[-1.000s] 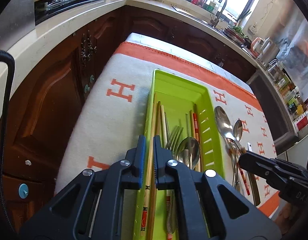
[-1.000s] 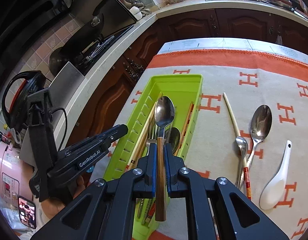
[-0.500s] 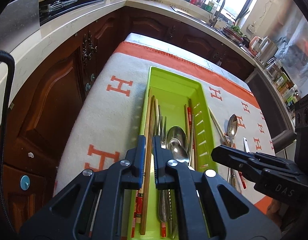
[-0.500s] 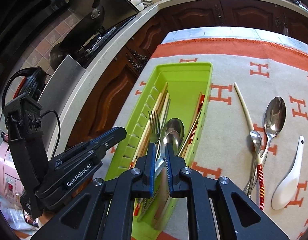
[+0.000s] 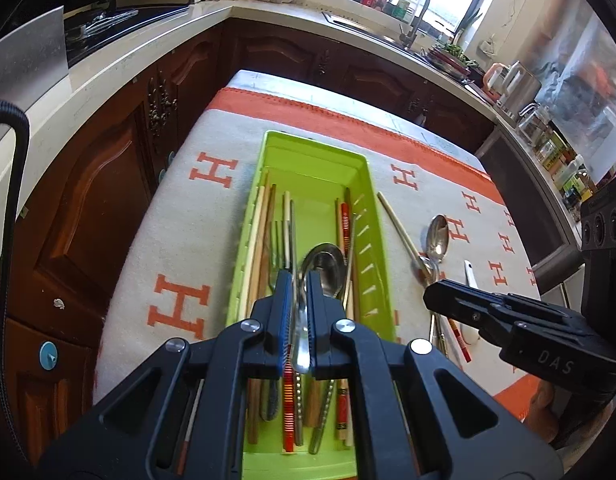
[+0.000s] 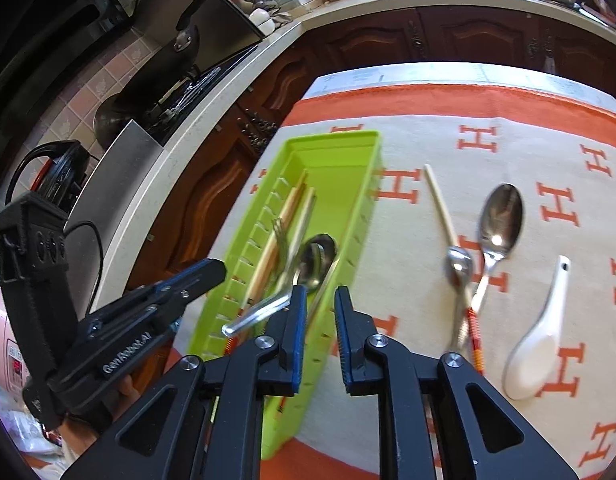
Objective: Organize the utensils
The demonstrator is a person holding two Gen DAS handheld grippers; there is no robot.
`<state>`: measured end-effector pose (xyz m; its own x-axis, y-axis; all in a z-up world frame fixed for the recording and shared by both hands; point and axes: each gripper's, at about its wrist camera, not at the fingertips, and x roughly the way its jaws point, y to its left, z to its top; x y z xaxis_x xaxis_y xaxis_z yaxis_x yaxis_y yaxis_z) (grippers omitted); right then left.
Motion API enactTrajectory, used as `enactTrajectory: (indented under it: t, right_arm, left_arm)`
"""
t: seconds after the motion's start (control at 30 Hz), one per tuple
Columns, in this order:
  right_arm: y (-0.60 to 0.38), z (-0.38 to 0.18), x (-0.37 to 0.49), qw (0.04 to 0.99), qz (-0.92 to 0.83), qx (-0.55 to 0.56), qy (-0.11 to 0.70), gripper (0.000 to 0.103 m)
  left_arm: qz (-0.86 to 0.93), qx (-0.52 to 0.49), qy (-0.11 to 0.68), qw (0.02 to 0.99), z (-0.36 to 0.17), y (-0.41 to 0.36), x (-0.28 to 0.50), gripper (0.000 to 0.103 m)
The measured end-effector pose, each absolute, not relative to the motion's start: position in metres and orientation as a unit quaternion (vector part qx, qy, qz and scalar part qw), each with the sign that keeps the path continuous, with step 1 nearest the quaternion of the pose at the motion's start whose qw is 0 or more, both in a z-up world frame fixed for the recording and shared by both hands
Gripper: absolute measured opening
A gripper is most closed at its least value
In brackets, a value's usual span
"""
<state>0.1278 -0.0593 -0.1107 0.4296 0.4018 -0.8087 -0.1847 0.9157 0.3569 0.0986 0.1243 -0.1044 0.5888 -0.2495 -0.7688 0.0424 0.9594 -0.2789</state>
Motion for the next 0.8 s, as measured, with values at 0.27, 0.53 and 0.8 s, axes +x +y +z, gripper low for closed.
enactTrajectory:
  t: [0.27, 0.53, 0.8]
  right_arm:
    - [-0.107, -0.103, 0.103, 0.852, 0.155, 0.115, 0.486, 0.032]
    - [-0.16, -0.107, 0.084, 0.856, 0.131, 0.14, 0.48, 0.033]
    - [-0.206, -0.124, 0.074, 0.853, 0.107, 0.166, 0.484, 0.033]
  left_arm:
    - [-0.116, -0.1, 0.442, 0.884, -0.089, 0.088, 0.09, 0.003]
    - [-0.15, -0.084, 0.459, 0.872, -0.091, 0.038, 0.09, 0.003]
    - [-0.174, -0.086, 0.493, 0.848, -0.113, -0.004, 0.102, 0.003]
